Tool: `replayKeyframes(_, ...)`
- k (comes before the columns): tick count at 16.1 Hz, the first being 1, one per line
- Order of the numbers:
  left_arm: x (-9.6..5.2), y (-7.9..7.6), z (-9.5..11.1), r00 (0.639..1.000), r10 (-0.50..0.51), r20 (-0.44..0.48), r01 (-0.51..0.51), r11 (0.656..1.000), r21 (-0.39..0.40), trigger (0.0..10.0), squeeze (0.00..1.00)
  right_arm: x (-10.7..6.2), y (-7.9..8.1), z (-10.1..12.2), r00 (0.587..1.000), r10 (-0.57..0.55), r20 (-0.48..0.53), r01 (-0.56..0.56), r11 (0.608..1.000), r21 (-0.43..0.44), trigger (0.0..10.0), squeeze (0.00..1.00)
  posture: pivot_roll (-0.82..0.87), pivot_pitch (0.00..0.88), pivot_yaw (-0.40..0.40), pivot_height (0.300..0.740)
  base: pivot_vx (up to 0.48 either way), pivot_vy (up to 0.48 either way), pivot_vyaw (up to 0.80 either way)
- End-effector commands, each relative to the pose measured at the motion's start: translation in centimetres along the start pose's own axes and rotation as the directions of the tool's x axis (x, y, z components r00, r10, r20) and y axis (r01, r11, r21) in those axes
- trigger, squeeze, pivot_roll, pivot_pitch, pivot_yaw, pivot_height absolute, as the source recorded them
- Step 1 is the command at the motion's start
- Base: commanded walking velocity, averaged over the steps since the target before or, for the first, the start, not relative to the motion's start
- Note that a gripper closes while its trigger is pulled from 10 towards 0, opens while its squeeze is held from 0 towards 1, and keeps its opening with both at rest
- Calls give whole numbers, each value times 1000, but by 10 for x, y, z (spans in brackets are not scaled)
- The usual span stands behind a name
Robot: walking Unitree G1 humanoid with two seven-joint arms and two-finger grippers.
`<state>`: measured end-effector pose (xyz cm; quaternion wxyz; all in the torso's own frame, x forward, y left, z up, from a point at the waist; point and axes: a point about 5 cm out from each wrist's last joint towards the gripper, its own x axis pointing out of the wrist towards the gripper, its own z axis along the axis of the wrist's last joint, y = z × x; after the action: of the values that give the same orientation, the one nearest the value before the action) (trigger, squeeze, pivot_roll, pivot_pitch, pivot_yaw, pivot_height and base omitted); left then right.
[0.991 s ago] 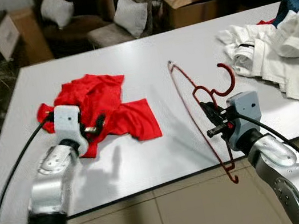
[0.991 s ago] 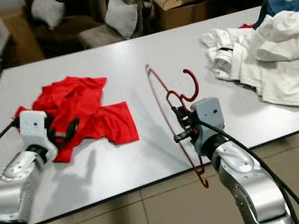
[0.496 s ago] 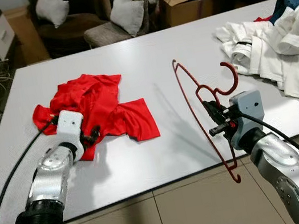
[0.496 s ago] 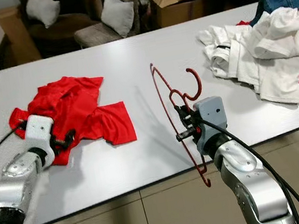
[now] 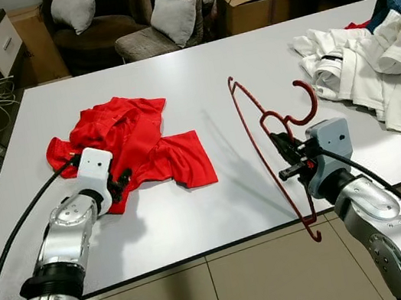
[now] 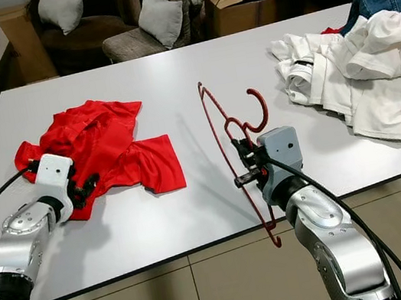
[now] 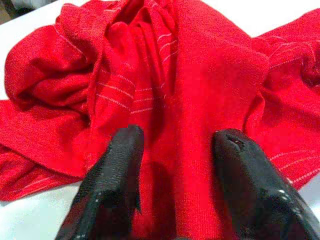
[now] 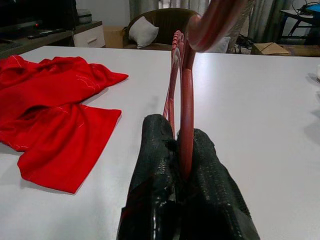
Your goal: Hang hanger
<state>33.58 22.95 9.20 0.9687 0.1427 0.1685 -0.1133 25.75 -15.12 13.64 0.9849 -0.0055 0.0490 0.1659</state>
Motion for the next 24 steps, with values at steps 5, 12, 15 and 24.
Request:
replayKeyframes(5,2,-2,4,999,-32,11,31,999,27,0,0,3,0,1,1000,5,3,-5,1000,-16,10000,0,-198,0,45,740,0,0,0)
replayKeyframes(12,4,-3,2,999,-44,-4,44,999,-4,0,0,5,1,0,1000,16,0,-16,1000,-20,10000,0,-194,0,40,740,0,0,0)
replayKeyframes(15,5,-5,8,996,-83,34,84,995,-59,0,0,5,1,0,1000,13,1,-13,1000,-12,10000,0,-192,0,42,740,0,0,0)
replayKeyframes(24,9,-1,92,904,-121,410,325,817,-476,0,0,5,-6,3,998,-52,44,50,998,50,10000,0,-190,0,49,740,0,0,0)
